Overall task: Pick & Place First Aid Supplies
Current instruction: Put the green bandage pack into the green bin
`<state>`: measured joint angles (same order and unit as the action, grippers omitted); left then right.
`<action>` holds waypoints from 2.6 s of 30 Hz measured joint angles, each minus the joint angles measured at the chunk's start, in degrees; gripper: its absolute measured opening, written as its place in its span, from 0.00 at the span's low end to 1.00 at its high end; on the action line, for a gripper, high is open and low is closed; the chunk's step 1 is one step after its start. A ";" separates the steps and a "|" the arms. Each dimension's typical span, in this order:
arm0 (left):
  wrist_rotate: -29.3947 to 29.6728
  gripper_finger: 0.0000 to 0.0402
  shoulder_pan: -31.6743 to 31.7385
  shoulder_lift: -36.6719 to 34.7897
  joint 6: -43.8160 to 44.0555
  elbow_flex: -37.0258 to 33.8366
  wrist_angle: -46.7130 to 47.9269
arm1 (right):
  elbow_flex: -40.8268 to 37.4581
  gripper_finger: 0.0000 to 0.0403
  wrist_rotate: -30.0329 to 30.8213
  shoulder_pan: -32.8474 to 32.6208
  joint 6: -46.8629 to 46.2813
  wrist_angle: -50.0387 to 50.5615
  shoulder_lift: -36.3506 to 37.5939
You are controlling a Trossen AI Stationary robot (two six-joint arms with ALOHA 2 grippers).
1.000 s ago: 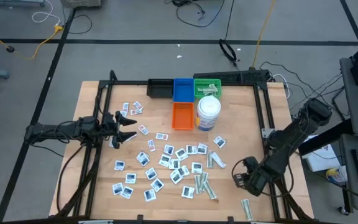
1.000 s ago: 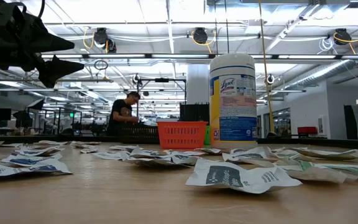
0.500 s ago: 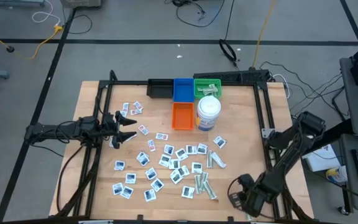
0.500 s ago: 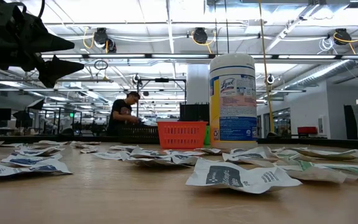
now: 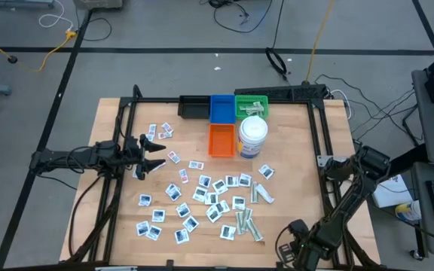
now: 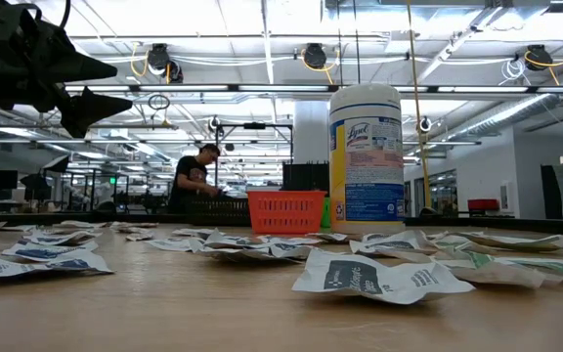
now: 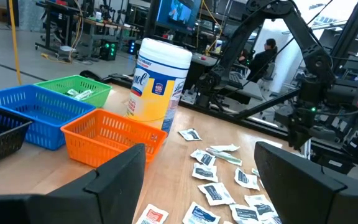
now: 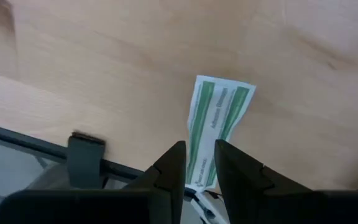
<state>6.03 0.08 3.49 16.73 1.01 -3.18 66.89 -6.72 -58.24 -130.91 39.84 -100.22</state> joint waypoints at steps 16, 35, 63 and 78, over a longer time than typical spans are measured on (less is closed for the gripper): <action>0.01 0.76 0.00 0.00 0.02 0.01 -0.02 | -6.65 0.31 -0.99 0.00 -0.26 -5.50 0.04; 0.01 0.76 0.00 -0.01 0.00 0.00 -0.02 | -8.87 0.01 0.02 0.62 7.35 -3.45 2.19; 0.01 0.76 0.00 -0.01 0.01 0.00 0.00 | -8.85 0.00 0.95 25.69 55.51 31.72 25.14; 0.01 0.76 0.00 -0.02 0.02 -0.01 0.00 | -8.79 0.00 5.21 55.77 82.57 35.79 27.78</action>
<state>6.04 0.08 3.47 16.75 0.99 -3.18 58.11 -1.51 -2.47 -48.34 75.64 -72.44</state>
